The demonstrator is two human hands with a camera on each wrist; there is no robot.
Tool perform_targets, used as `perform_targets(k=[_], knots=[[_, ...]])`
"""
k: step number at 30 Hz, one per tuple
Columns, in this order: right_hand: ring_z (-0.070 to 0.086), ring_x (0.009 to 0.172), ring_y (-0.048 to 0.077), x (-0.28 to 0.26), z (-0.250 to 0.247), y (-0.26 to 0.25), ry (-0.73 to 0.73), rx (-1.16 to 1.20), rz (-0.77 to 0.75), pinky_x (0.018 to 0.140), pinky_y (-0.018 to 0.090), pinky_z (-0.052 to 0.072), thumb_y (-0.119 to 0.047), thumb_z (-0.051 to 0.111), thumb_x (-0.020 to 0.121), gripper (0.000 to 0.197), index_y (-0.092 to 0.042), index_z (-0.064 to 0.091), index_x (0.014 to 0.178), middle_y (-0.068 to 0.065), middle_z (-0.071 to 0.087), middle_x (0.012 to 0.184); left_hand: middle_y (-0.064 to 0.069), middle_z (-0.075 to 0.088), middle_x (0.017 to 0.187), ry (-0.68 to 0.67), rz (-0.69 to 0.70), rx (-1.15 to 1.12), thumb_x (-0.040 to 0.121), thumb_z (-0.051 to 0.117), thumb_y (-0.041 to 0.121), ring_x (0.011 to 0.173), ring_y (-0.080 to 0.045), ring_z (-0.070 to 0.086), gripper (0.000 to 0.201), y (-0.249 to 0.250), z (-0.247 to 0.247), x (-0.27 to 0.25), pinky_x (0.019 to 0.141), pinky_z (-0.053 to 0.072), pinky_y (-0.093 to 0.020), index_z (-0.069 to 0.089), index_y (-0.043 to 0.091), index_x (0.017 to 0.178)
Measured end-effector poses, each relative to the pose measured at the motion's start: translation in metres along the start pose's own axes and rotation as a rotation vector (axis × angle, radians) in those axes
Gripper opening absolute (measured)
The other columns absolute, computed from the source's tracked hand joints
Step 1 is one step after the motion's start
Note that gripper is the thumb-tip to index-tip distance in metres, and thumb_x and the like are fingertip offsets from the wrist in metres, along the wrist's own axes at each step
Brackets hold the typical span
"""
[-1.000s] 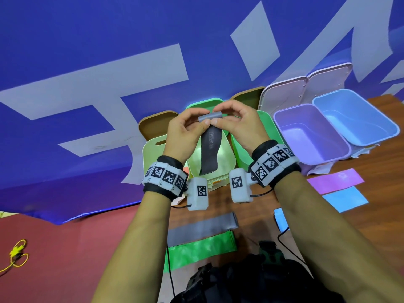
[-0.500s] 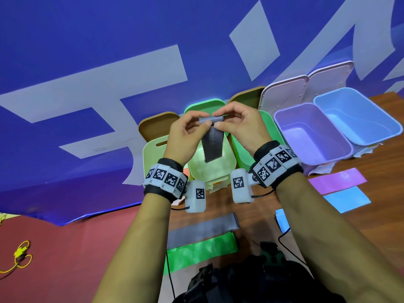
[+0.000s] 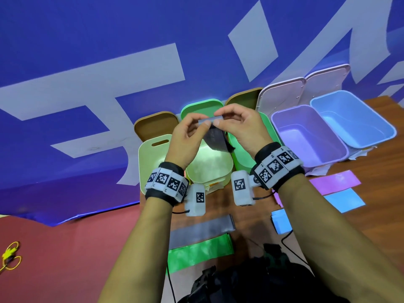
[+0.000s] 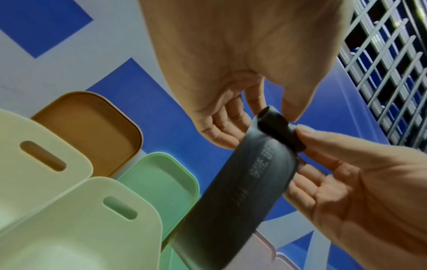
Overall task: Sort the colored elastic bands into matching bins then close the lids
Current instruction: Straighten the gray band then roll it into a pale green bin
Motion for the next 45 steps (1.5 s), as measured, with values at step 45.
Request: perform_targets(k=[45], knots=[[0.064, 0.086, 0.01, -0.011, -0.012, 0.016, 0.005, 0.005, 0.055, 0.078, 0.025, 0.054, -0.012, 0.07, 0.086, 0.016, -0.012, 0.07, 0.103, 0.004, 0.066, 0.094, -0.003, 0.066, 0.098, -0.008, -0.01, -0.069, 0.09, 0.062, -0.005, 0.092, -0.01, 0.065, 0.023, -0.004, 0.018, -0.009, 0.078, 0.051, -0.019, 0.056, 0.009, 0.108]])
Point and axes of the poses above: each hand's wrist, its own x-axis towards the middle knuckle, its own z-axis out of the palm, y = z × x, the point moved 9 cm from there along x, towards the middle knuckle
